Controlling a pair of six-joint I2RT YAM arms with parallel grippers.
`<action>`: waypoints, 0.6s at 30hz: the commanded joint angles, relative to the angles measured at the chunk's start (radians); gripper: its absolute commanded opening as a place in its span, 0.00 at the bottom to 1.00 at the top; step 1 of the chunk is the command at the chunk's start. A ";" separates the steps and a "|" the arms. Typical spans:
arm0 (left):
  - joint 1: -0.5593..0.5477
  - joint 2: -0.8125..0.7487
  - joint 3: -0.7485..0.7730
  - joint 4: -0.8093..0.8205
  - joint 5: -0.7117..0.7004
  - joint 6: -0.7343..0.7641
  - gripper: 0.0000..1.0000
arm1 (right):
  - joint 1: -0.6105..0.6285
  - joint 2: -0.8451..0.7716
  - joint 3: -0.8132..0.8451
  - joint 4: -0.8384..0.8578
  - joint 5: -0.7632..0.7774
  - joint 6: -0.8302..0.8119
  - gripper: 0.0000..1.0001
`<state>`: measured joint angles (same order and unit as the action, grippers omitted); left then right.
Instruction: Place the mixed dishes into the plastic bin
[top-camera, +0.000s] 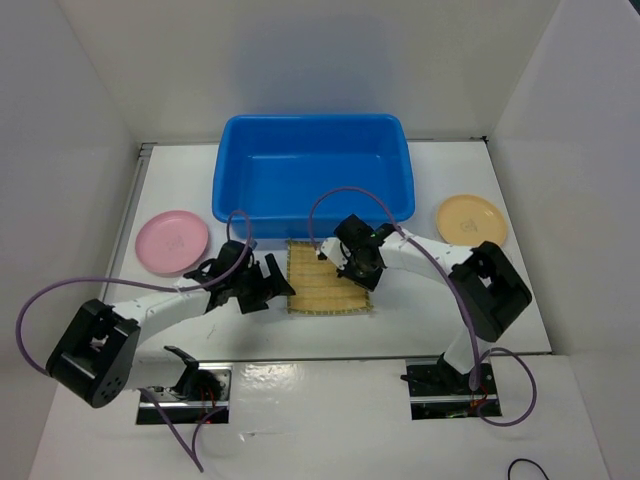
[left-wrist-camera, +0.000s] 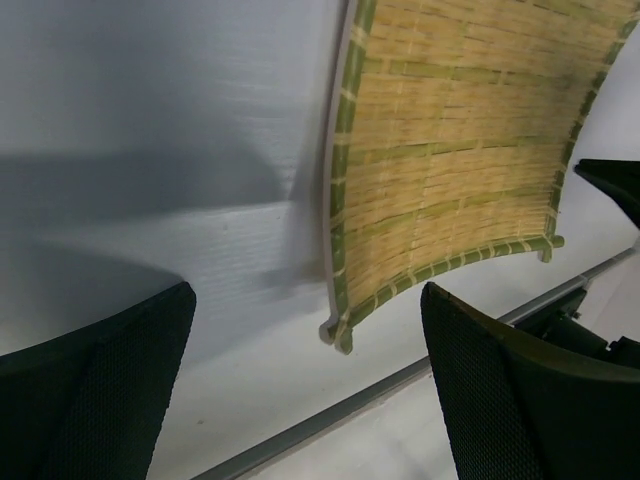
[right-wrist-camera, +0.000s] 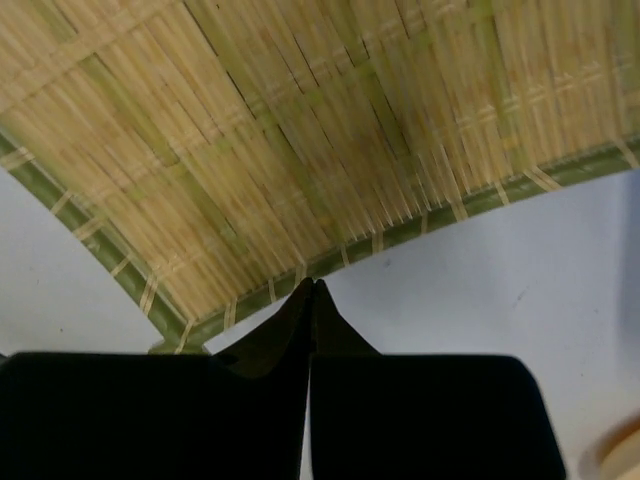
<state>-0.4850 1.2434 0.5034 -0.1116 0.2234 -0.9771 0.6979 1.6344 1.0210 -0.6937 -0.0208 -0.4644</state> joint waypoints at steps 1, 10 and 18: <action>-0.010 0.040 0.027 0.139 0.036 -0.035 1.00 | 0.009 0.019 -0.007 0.085 -0.022 0.018 0.00; -0.020 0.148 -0.023 0.306 0.068 -0.089 1.00 | 0.009 0.099 -0.018 0.105 -0.031 0.027 0.00; -0.020 0.266 -0.048 0.423 0.103 -0.123 1.00 | 0.009 0.153 -0.009 0.105 -0.041 0.027 0.00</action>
<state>-0.5011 1.4590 0.4995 0.3000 0.3367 -1.0988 0.6983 1.7187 1.0355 -0.6319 -0.0422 -0.4416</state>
